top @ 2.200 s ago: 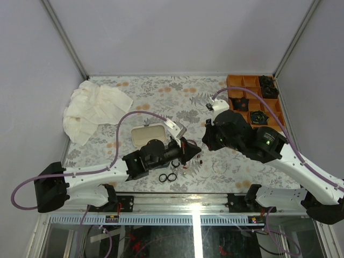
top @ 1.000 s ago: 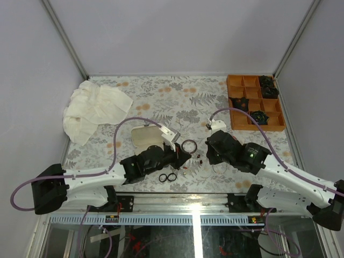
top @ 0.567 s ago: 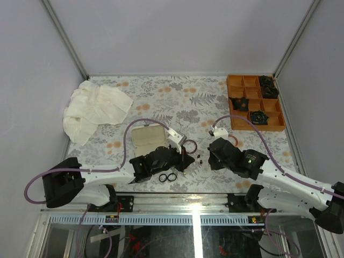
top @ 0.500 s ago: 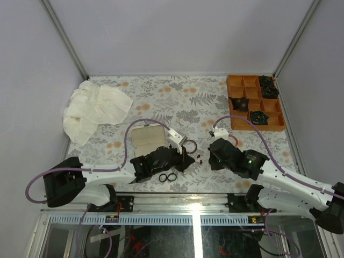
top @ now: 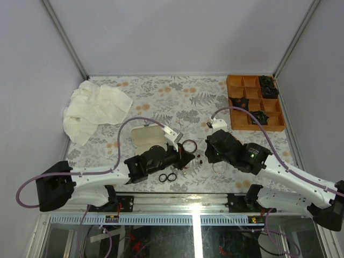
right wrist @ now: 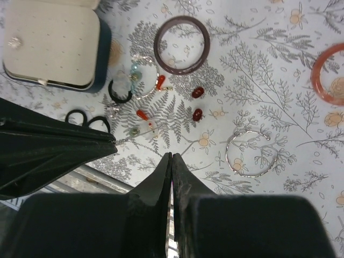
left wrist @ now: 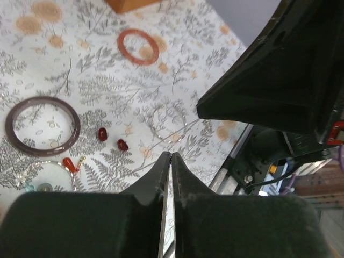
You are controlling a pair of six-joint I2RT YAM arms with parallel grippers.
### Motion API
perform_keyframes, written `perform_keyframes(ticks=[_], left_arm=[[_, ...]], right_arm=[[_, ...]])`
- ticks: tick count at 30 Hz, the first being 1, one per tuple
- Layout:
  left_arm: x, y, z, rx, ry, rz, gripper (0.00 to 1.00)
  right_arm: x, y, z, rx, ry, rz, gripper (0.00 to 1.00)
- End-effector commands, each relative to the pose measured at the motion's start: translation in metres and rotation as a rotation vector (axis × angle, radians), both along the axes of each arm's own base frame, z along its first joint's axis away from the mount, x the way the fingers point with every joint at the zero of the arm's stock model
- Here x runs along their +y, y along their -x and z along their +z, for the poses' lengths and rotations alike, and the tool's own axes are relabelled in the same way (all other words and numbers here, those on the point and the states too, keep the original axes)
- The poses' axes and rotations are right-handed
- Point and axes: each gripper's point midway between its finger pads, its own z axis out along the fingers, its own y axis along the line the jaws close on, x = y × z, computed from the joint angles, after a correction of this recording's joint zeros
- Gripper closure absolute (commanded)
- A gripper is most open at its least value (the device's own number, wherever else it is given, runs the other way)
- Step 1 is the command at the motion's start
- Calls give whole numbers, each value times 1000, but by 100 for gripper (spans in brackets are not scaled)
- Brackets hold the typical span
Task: Organize the mixed jewelry
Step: Place the jewelry in the jewelry box.
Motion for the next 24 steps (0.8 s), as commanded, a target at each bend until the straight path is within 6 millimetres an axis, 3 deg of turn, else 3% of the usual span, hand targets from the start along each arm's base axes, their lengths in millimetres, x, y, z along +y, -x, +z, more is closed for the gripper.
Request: perform_keyframes(ticks=[1,12,24], left_arm=[[8,-9,40,-78,56,54,100],[38,-26,90,-133,22,167,100],[80,-62,129,-150,12,335,100]], right_arm=[[10,-8,39,-64,-27,35,100],[40,-24,101,-128,-69,109,100],[83,-54,132,-170,-67,154,100]])
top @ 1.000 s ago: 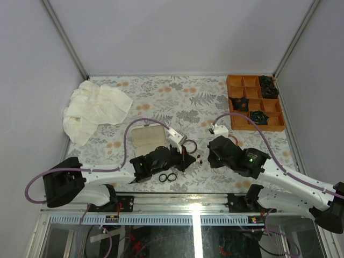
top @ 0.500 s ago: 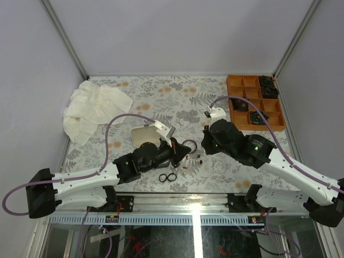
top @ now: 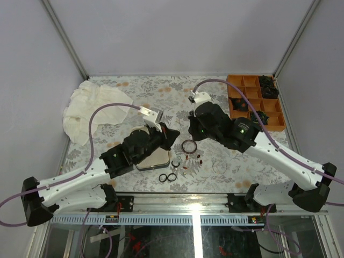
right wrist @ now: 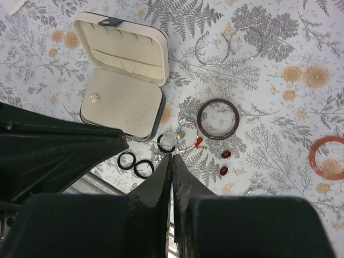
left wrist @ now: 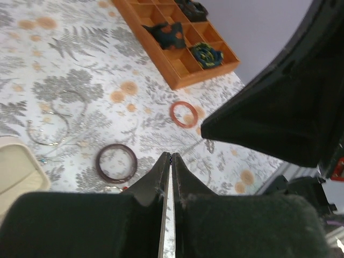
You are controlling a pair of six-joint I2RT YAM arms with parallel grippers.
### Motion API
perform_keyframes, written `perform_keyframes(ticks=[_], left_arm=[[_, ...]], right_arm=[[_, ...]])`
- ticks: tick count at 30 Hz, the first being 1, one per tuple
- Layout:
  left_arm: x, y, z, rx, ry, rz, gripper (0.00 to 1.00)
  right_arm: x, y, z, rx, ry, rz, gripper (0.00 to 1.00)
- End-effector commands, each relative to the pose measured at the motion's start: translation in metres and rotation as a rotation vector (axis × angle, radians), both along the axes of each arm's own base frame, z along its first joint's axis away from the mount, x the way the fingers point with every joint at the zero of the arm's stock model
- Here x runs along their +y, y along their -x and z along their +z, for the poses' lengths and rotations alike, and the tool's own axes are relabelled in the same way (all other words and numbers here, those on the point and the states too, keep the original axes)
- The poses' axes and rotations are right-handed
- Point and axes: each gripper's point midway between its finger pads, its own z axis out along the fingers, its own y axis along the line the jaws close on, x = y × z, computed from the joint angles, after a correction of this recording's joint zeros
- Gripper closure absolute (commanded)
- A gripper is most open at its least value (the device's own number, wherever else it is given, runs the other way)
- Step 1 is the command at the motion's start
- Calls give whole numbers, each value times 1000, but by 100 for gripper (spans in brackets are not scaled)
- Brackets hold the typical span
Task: Organize the mixed jewelry
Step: Place the jewelry in the jewelry box.
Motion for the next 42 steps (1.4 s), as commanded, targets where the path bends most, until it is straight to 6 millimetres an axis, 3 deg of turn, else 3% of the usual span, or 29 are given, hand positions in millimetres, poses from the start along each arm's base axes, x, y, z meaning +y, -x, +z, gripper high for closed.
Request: perform_keyframes(ticks=[1,12,21,23,32,42], left_arm=[[24,-21,18,-21,-4,98,100],[69,-60,34,-9,55,240,100],[89,-83,46,-28,80,296,100],[93,-88,48,-35,82,306,100],[110,-109,53,-47,86,349,100],[125,-118,49,-43,94,359,100]], right_arm=[[22,-11,24,-50,-24,56,100],[69,-46,53,-92,-71,116,100],[95,-78,65,-98,-102,147,100],[104,-86,58,-88,-88,155,100],[116,-117,61,-90,-105,164,100],[128,-132,61,-86,-115,180,100]])
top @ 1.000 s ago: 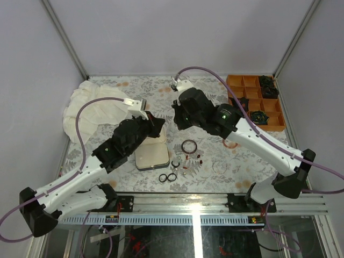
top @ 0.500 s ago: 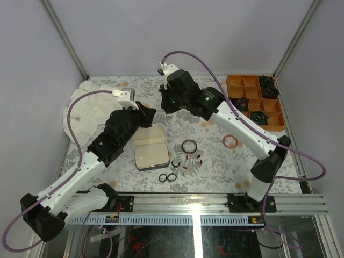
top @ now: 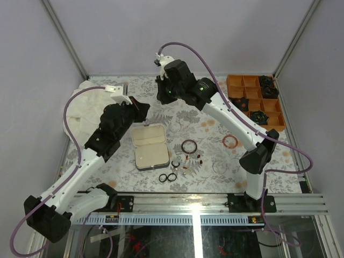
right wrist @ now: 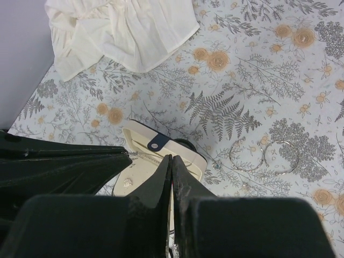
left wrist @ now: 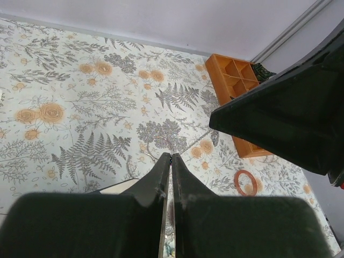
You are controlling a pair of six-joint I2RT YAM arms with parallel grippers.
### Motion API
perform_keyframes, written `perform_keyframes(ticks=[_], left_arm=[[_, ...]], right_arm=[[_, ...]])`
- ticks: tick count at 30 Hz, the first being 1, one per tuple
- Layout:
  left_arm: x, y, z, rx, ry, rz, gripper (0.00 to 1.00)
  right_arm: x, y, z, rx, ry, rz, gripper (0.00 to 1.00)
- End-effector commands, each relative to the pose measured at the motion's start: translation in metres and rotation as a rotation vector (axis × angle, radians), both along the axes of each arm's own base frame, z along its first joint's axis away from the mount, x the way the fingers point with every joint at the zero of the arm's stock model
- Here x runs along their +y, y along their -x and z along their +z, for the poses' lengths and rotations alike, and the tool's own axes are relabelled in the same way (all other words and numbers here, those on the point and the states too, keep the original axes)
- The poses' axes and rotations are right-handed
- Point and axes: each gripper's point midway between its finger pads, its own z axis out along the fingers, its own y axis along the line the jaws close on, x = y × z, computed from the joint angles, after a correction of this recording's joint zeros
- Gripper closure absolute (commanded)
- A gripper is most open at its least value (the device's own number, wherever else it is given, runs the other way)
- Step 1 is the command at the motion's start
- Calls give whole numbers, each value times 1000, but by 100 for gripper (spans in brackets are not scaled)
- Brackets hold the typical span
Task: Organize the mixed jewelry
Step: Place the jewelry in the jewelry box.
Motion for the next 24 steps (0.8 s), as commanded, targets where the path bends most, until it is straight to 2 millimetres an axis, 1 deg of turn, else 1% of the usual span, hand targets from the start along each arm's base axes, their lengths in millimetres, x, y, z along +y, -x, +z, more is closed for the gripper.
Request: perform_keyframes(ticks=[1,4,10,24], left_arm=[[1,-6,22,-68,35,-19,100],[4,-8,20,-67,40,-15,100],[10,-11,20,-68,42,-12,100],[17,-16,19,-73,51,-10,100]], right_arm=[[6,-3,19,-28,-40,37,100],[10,-5,15,-20,-43,44,100],[16,-7,16,-15,-56,52,100],[23,-12,13,-15,-56,58,100]])
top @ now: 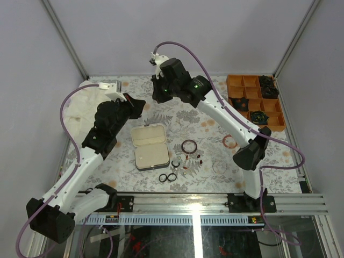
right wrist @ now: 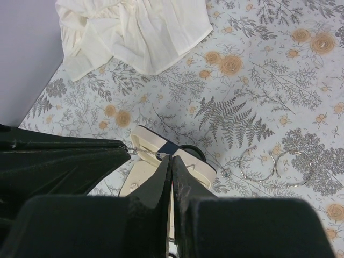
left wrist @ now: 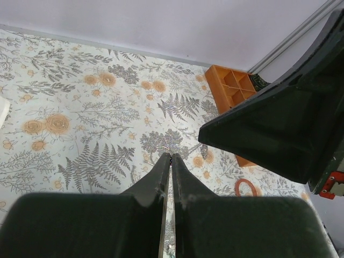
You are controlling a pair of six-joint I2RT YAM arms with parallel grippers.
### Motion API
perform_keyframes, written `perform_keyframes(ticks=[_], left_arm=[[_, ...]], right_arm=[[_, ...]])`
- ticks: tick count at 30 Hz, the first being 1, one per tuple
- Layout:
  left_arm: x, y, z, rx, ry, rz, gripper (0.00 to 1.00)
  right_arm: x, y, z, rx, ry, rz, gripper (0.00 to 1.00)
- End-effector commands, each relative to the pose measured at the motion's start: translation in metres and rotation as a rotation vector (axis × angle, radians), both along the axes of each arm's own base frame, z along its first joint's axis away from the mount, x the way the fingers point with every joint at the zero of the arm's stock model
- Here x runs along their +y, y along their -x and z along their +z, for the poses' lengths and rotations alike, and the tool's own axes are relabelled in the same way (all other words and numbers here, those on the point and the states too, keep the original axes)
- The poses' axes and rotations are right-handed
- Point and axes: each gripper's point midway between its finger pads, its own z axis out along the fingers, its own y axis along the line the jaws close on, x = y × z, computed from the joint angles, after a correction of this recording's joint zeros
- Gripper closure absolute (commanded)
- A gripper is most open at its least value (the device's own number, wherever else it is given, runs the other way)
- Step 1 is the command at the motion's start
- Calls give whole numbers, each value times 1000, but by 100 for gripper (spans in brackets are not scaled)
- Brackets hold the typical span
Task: Organize the mixed jewelry
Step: Place the jewelry in the jewelry box.
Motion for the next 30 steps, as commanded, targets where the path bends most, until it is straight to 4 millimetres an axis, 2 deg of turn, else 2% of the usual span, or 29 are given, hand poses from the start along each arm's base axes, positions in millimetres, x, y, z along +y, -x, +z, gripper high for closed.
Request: perform_keyframes(ticks=[1,17,30], left_arm=[[-1,-3,12,-51,25,-14,100],[1,-4,16,-64,27,-22,100],[-1,-6,25,-94,40,-38,100]], right_arm=[[4,-4,22,-39,-43,16,100],[7,-5,17,-27,-46,22,100],[9,-7,23,-42,-56,24,100]])
